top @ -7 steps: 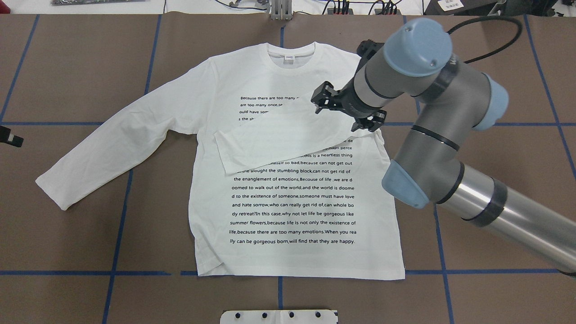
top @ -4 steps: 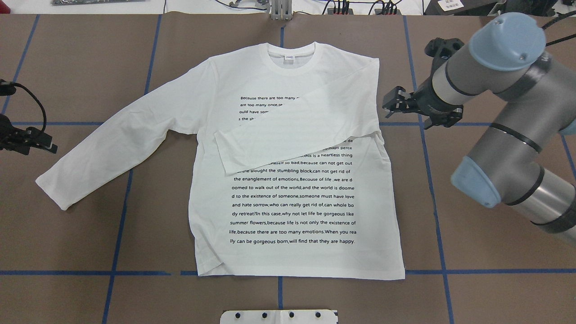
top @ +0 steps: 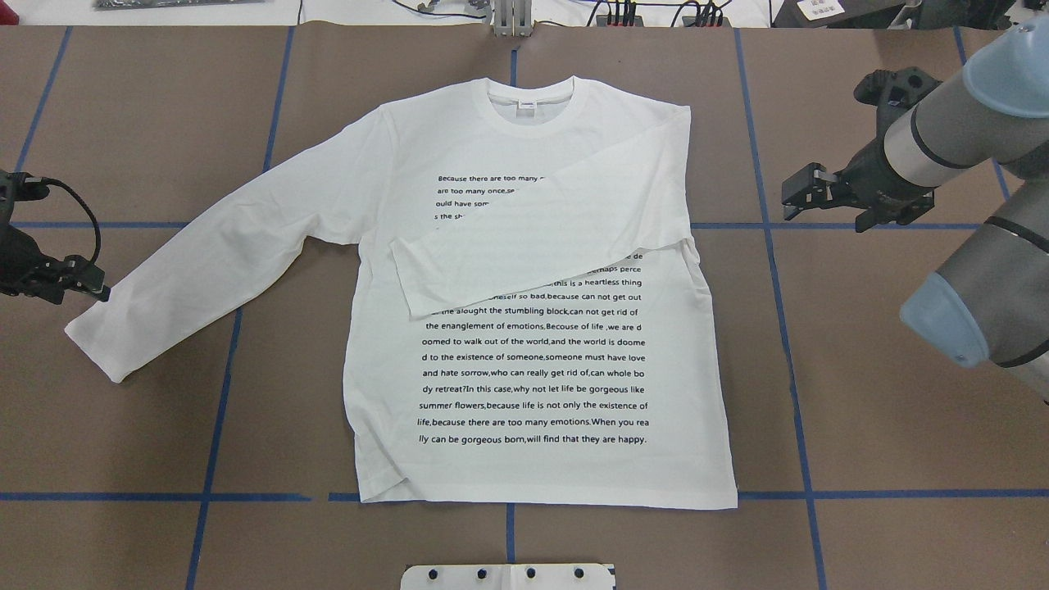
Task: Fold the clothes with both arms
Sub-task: 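Release the folded sleeve and raise the right gripper away from the shirt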
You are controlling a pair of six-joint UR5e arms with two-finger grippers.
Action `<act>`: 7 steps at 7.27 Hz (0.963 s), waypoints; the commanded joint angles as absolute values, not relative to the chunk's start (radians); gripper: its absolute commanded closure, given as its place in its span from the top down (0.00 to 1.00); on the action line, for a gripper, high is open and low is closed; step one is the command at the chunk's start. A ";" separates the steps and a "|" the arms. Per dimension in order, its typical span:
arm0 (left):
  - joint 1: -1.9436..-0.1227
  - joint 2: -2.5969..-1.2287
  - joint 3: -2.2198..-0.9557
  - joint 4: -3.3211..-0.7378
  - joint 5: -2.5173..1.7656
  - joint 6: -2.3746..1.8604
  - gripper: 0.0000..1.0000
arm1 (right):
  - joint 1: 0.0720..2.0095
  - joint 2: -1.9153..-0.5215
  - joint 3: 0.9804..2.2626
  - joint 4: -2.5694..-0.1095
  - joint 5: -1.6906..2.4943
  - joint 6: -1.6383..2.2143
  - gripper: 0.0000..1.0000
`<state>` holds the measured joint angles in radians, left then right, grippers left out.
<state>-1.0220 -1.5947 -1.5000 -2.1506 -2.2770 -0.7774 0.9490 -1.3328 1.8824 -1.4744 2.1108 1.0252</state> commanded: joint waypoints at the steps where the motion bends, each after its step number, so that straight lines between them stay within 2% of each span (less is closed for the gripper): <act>1: -1.017 -1.579 -1.493 -2.152 -2.276 -0.778 0.75 | 0.956 -1.336 1.888 -1.474 2.111 1.022 0.99; 6: -0.982 -1.568 -1.497 -2.155 -2.287 -0.775 0.75 | 0.960 -1.350 1.911 -1.479 2.108 1.022 0.99; 7: -0.980 -1.556 -1.508 -2.155 -2.287 -0.775 0.64 | 0.959 -1.350 1.910 -1.479 2.105 1.022 0.99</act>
